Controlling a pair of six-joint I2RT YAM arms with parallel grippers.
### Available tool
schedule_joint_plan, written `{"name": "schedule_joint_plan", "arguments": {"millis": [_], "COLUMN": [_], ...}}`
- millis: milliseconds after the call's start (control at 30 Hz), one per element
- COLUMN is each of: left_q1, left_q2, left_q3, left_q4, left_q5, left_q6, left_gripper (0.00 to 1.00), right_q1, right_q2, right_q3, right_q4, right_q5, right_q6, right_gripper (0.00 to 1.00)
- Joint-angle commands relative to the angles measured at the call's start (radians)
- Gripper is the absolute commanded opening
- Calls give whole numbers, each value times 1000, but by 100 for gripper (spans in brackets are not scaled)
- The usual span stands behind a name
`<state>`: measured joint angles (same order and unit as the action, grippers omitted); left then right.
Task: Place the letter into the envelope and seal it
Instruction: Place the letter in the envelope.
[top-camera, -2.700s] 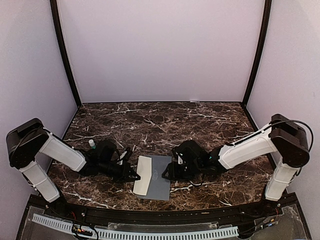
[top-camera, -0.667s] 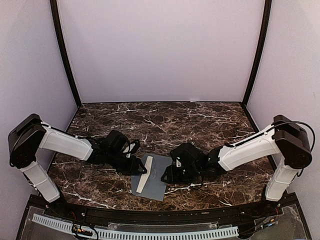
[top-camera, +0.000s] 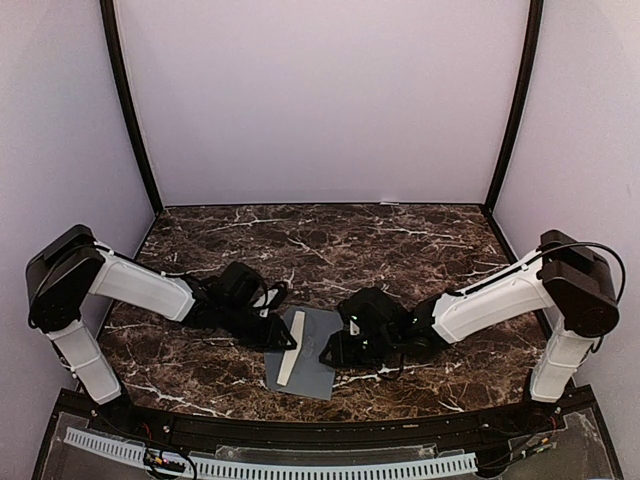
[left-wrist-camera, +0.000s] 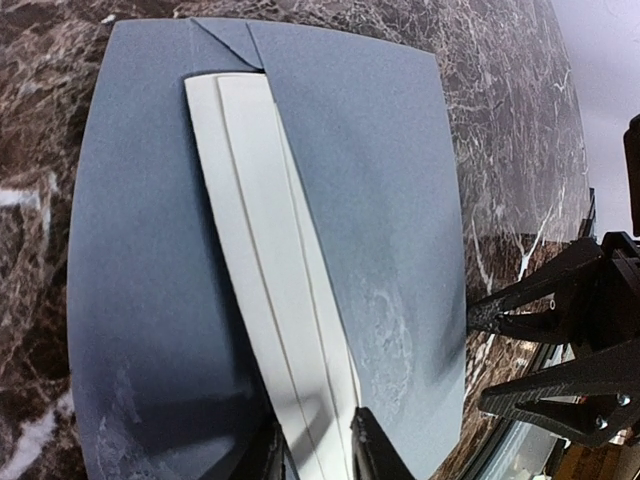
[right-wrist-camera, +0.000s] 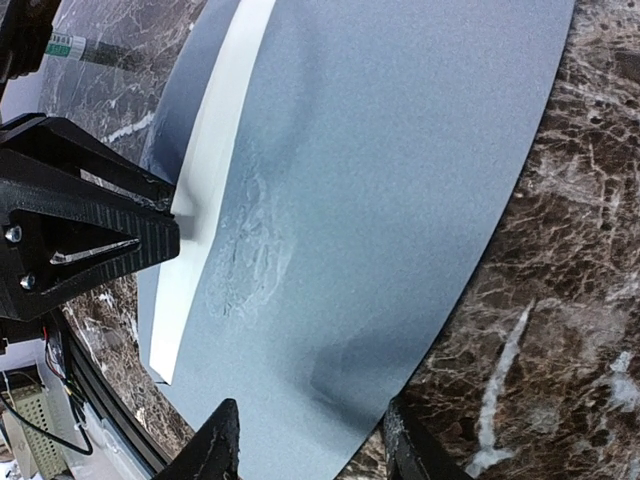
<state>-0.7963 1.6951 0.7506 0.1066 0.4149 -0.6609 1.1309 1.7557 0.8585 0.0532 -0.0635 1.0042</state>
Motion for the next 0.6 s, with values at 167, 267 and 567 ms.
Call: {"name": "schedule_joint_plan", "arguments": {"millis": [167, 267, 567], "left_q1": [-18, -24, -65], "left_q2": [34, 43, 48], "left_q3": [42, 51, 76], "left_q4": [-20, -29, -64], "left_q5": [13, 11, -32], "left_q6": [14, 20, 13], "left_gripper": [16, 14, 14], "right_q1": [10, 10, 10], "right_q2": [38, 41, 43], "right_q3": [20, 23, 28], "right_q4": [-15, -16, -18], "right_q5": [-5, -7, -6], "right_q6": [0, -2, -3], "right_gripper": [46, 46, 46]}}
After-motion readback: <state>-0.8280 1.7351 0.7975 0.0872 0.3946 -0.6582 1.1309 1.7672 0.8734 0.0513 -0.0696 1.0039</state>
